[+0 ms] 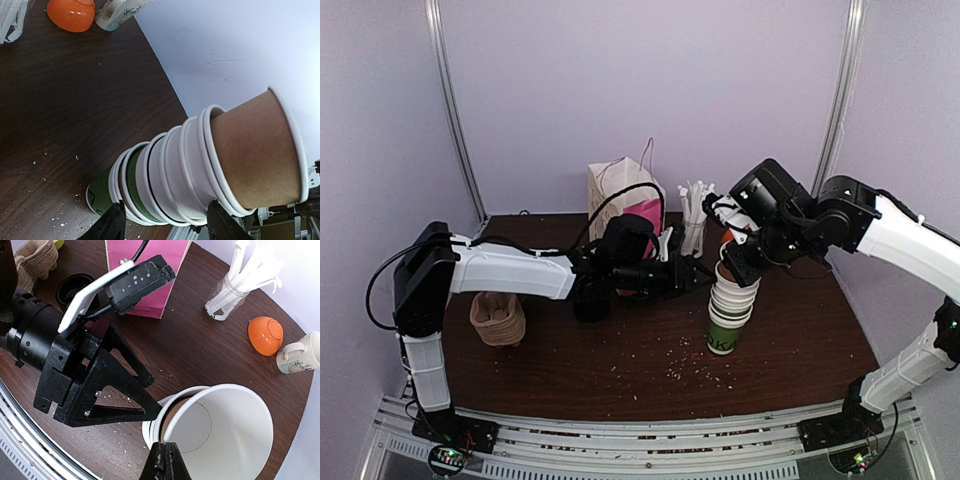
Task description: Pack the takeout coffee
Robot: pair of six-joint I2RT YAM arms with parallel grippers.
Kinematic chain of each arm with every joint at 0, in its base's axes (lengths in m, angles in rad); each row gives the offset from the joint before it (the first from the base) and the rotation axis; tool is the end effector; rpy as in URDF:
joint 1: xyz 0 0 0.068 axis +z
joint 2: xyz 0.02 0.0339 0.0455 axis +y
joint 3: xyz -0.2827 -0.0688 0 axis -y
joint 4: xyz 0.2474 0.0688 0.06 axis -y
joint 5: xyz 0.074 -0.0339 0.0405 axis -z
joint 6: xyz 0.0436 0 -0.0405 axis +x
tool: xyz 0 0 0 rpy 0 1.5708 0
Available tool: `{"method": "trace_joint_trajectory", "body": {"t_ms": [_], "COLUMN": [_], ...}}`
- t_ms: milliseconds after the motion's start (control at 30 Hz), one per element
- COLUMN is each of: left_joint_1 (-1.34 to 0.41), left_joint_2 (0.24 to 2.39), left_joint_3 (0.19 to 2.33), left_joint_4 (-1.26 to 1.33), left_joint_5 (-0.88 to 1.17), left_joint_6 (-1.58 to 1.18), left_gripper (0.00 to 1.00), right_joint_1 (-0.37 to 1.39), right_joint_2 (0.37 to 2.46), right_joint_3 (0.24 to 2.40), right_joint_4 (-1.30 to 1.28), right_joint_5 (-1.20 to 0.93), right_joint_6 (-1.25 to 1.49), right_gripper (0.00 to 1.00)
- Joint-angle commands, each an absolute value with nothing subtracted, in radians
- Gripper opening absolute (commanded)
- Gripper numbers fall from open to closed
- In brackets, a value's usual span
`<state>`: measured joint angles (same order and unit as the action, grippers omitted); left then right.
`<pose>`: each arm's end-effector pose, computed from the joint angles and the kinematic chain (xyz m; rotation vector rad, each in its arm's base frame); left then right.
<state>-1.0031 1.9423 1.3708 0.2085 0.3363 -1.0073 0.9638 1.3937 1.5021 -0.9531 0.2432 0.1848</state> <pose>0.2410 -0.4047 0.2527 0.2632 2.2891 -1.5411 0.1723 0.2296 0.3912 -0.8065 2.2577 0.2485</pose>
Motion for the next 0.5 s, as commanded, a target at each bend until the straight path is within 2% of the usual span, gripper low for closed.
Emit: {"method": "trace_joint_trajectory", "body": {"t_ms": [0, 467], "left_joint_1": [-1.0, -1.012], "left_joint_2": [1.96, 1.914], "left_joint_3": [1.368, 1.345], "left_joint_4": [0.216, 0.215], "left_joint_5": [0.342, 0.347], "left_joint_6": [-0.992, -0.953], "left_gripper": [0.58, 0.63], "right_joint_1": [0.966, 0.966], "right_joint_2": [1.382, 1.358], "right_joint_3": [1.548, 1.637], "right_joint_4": [-0.965, -1.068], "right_joint_5": [0.301, 0.334], "right_joint_6": [0.187, 0.201], "right_gripper": [0.0, 0.0]}}
